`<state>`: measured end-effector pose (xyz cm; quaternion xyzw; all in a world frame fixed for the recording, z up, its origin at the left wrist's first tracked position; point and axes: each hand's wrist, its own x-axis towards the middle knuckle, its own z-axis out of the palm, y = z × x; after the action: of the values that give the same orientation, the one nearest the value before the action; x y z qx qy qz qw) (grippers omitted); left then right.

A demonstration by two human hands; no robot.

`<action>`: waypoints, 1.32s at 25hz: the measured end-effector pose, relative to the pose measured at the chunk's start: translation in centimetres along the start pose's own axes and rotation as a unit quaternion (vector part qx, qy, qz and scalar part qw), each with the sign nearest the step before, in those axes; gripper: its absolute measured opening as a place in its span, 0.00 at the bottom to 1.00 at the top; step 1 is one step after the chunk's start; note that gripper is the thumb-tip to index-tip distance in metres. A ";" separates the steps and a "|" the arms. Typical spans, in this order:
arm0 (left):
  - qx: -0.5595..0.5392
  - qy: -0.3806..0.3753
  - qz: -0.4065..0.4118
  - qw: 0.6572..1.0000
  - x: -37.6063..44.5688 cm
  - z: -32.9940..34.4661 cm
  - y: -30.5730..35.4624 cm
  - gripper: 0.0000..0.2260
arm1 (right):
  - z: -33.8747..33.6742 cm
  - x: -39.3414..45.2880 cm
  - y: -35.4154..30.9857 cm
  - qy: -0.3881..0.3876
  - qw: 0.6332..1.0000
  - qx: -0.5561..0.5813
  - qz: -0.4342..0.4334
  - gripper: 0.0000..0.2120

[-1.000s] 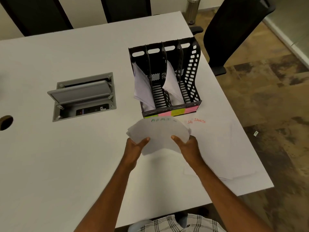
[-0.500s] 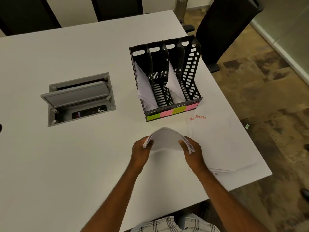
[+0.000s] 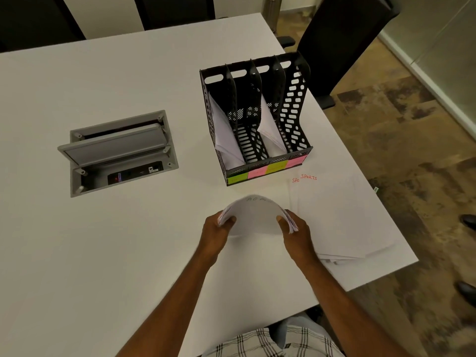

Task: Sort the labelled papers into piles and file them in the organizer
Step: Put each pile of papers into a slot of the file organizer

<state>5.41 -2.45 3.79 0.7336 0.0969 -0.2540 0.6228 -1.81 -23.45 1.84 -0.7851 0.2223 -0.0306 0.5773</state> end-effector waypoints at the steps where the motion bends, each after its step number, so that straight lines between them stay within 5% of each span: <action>1: -0.002 -0.001 0.002 1.000 0.1 0.0 0.1 0.17 | -0.1 0.2 0.1 -0.001 1.000 -0.001 -0.009 0.10; 8: -0.047 0.052 -0.067 0.995 1.6 3.1 -0.7 0.13 | -2.5 2.7 0.3 -0.114 0.981 -0.145 -0.059 0.15; 14: -0.030 0.107 0.056 0.992 7.4 6.8 5.5 0.10 | -9.2 8.6 -2.5 0.030 0.989 -0.133 -0.058 0.17; 20: 0.221 0.085 0.184 0.954 12.2 11.0 7.9 0.13 | -13.4 15.1 -7.8 0.206 0.973 -0.011 -0.108 0.15; 27: 0.472 0.018 0.170 0.865 14.2 11.8 5.6 0.28 | -13.2 21.6 -9.6 0.302 0.947 -0.055 -0.095 0.21; 33: 0.482 0.031 0.178 0.857 14.8 11.3 4.3 0.28 | -11.1 25.2 -8.7 0.306 0.945 -0.073 -0.093 0.19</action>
<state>17.16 -16.80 -0.83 0.9543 -0.1509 -0.1313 0.2222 20.23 -40.95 8.30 -0.7951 0.3158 -0.3067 0.4172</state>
